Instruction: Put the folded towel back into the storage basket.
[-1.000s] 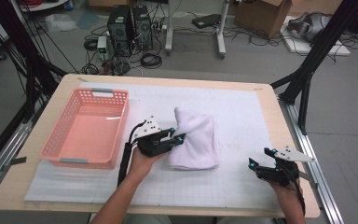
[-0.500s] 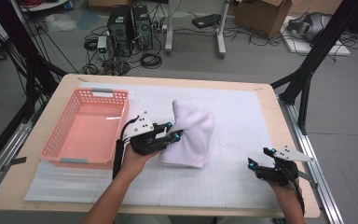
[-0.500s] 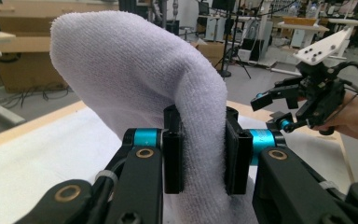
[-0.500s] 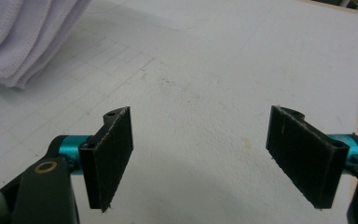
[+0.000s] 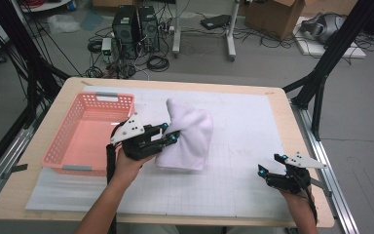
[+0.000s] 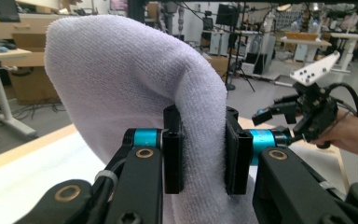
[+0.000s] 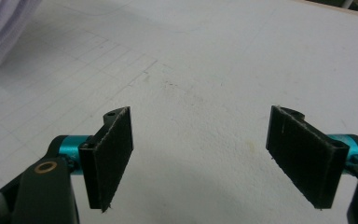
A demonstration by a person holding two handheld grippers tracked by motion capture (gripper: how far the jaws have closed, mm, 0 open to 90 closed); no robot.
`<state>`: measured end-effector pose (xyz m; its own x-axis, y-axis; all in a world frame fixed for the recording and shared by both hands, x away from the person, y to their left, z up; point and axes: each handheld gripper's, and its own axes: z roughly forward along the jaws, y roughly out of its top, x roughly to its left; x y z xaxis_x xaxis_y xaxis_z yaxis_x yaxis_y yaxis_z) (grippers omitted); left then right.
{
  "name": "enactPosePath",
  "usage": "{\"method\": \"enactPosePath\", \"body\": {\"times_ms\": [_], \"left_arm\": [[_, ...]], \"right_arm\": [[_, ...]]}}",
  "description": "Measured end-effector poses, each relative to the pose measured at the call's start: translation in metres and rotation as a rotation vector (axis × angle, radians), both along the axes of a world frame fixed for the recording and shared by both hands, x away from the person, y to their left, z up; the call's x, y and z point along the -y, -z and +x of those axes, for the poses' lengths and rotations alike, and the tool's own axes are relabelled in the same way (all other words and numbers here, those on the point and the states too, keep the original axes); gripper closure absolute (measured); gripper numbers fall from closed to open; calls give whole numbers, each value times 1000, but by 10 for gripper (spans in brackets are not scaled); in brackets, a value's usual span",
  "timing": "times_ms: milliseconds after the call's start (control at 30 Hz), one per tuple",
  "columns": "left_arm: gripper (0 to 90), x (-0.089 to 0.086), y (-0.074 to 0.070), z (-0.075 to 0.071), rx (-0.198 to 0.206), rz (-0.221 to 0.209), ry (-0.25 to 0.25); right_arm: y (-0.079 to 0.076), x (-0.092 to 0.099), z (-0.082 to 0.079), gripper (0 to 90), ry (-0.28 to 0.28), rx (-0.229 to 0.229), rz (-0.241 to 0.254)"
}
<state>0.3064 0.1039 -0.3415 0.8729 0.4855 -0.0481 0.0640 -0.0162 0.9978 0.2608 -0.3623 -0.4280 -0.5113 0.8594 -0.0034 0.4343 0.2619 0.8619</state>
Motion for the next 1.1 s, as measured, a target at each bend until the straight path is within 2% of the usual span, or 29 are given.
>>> {"method": "enactPosePath", "body": {"times_ms": [533,767,900,1100], "left_arm": [[733,-46,-40,-1,48,-24,-47],[732,-65,-52,1,59,-34,-70],[732,-79,-56,2,56,-63,-78],[732,-97,-64,4,58,-74,-90]], "right_arm": [[-1,-2,1,219,-1,-2,1],[0,-3,2,219,-6,4,-4],[-1,-3,1,219,-3,0,0],[-1,-3,1,219,-3,1,0]]}}
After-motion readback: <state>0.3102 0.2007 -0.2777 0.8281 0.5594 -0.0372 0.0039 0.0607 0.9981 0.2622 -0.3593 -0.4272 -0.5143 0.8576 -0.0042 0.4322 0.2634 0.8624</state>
